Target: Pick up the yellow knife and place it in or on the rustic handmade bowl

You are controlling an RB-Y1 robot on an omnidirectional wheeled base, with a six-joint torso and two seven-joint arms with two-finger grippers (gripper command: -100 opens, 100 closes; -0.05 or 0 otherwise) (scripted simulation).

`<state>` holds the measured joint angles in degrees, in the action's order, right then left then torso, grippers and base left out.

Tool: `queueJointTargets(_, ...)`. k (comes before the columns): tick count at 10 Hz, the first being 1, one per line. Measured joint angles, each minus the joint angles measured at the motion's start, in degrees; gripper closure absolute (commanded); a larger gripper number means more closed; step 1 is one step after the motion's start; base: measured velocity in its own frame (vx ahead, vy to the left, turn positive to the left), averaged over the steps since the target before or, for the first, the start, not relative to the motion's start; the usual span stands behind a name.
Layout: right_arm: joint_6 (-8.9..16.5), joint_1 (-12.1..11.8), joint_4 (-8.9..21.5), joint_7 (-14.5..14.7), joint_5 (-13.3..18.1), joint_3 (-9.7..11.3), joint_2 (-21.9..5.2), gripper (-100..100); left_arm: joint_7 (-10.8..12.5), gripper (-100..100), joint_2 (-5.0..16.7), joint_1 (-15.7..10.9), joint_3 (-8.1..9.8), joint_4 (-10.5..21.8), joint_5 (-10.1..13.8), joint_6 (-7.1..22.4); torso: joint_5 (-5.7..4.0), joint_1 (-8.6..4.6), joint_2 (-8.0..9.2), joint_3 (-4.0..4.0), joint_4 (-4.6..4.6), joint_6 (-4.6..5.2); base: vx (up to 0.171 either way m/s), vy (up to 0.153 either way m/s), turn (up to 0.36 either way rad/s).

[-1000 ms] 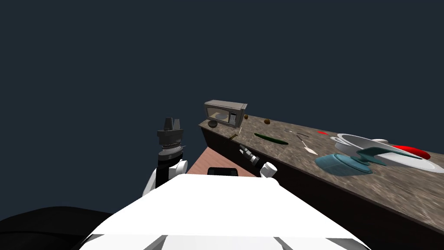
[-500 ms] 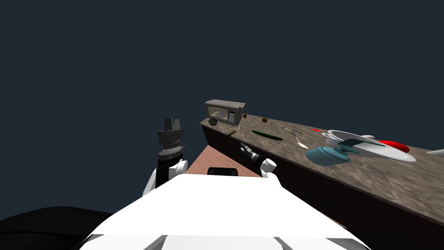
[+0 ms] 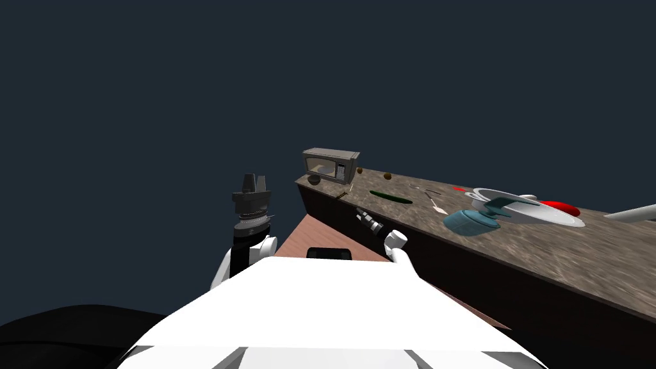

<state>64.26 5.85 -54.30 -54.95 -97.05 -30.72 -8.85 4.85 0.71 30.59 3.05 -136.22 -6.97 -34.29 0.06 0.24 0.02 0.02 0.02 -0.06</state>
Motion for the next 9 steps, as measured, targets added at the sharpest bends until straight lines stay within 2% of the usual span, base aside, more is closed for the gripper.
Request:
queueJointTargets(2,0.3,2.9,4.1,2.1,0.3,-2.4,-0.3,-100,0.0,0,0.0,0.0,0.0,0.0,0.0,0.0,0.02,0.12,-0.11,-0.06,-0.02,0.0,0.023,0.066,-0.086)
queueJointTargets(5,0.8,6.2,7.8,4.1,0.9,-5.9,0.1,-100,0.0,0,0.0,0.0,-0.01,0.0,0.0,0.0,0.06,0.3,-0.24,-0.14,-0.06,-0.01,0.048,0.095,-0.098)
queueJointTargets(9,1.3,9.9,12.7,7.0,0.9,-9.5,1.4,-100,0.0,0,0.0,0.0,0.0,0.0,0.0,0.0,0.04,0.21,-0.24,-0.15,-0.06,-0.01,0.047,0.073,-0.076)
